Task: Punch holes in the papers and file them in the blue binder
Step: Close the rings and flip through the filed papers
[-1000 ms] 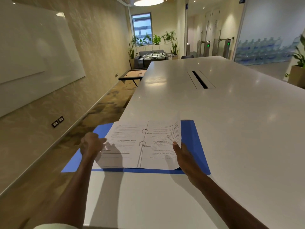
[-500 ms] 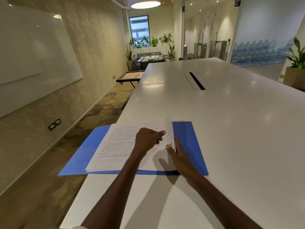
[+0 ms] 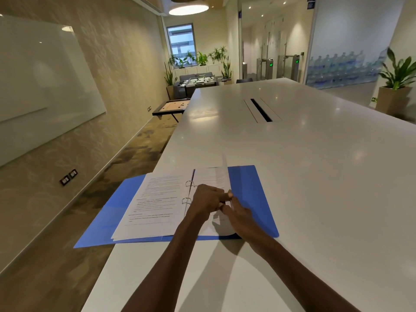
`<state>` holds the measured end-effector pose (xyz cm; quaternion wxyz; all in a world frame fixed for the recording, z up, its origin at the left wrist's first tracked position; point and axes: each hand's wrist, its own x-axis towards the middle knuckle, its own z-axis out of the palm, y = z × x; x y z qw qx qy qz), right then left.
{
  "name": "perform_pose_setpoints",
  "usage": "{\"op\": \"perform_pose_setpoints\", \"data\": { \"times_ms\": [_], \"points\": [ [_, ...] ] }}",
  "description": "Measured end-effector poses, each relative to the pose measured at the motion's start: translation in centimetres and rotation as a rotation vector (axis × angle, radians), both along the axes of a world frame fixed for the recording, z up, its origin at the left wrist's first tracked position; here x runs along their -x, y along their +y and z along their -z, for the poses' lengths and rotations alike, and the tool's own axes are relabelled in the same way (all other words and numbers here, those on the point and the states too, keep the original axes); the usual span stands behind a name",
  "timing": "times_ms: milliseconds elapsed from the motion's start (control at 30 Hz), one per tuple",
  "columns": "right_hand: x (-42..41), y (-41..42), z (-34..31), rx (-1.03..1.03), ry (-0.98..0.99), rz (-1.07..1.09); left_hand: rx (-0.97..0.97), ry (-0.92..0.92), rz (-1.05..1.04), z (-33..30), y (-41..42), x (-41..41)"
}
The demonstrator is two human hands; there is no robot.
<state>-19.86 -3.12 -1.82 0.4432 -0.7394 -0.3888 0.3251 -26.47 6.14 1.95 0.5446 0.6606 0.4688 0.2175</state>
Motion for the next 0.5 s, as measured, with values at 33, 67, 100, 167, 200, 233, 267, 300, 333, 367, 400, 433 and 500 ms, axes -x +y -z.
{"op": "perform_pose_setpoints", "data": {
  "times_ms": [33, 67, 100, 167, 200, 233, 267, 300, 333, 367, 400, 433, 500],
  "points": [
    [-0.1, 0.1, 0.1, 0.008, 0.02, 0.004, 0.002, -0.006, -0.015, 0.0, 0.0, 0.1],
    [-0.2, 0.2, 0.1, 0.016, 0.041, 0.014, -0.012, -0.007, -0.029, 0.1, 0.1, 0.1],
    [-0.3, 0.2, 0.1, 0.027, 0.08, 0.026, -0.035, -0.002, -0.036, 0.2, 0.2, 0.2],
    [-0.6, -0.1, 0.1, 0.035, 0.155, 0.057, -0.065, 0.002, -0.044, 0.0, 0.2, 0.4],
    [-0.7, -0.4, 0.0, 0.032, 0.182, 0.07, -0.074, -0.008, -0.045, -0.2, 0.3, 0.5],
    [-0.9, -0.6, 0.1, 0.024, 0.211, 0.075, -0.087, -0.019, -0.05, -0.6, 0.5, 0.8],
    [-1.0, -0.7, 0.2, -0.001, 0.231, 0.07, -0.101, -0.032, -0.067, -1.2, 0.8, 1.1],
    [-1.0, -0.7, 0.3, -0.017, 0.252, 0.062, -0.123, -0.044, -0.083, -1.9, 1.1, 1.4],
    [-1.1, -0.8, 0.2, -0.029, 0.266, 0.049, -0.153, -0.054, -0.091, -2.8, 1.5, 1.9],
    [-1.1, -0.8, 0.2, -0.039, 0.272, 0.046, -0.183, -0.056, -0.092, -3.6, 2.0, 2.6],
    [-1.2, -0.9, 0.2, -0.051, 0.275, 0.048, -0.207, -0.051, -0.099, -4.6, 2.6, 3.3],
    [-1.1, -1.0, 0.0, -0.058, 0.285, 0.049, -0.228, -0.048, -0.111, -5.6, 3.2, 4.3],
    [-1.2, -1.0, 0.2, -0.072, 0.293, 0.041, -0.261, -0.048, -0.148, -7.1, 4.9, 6.5]
  ]
}}
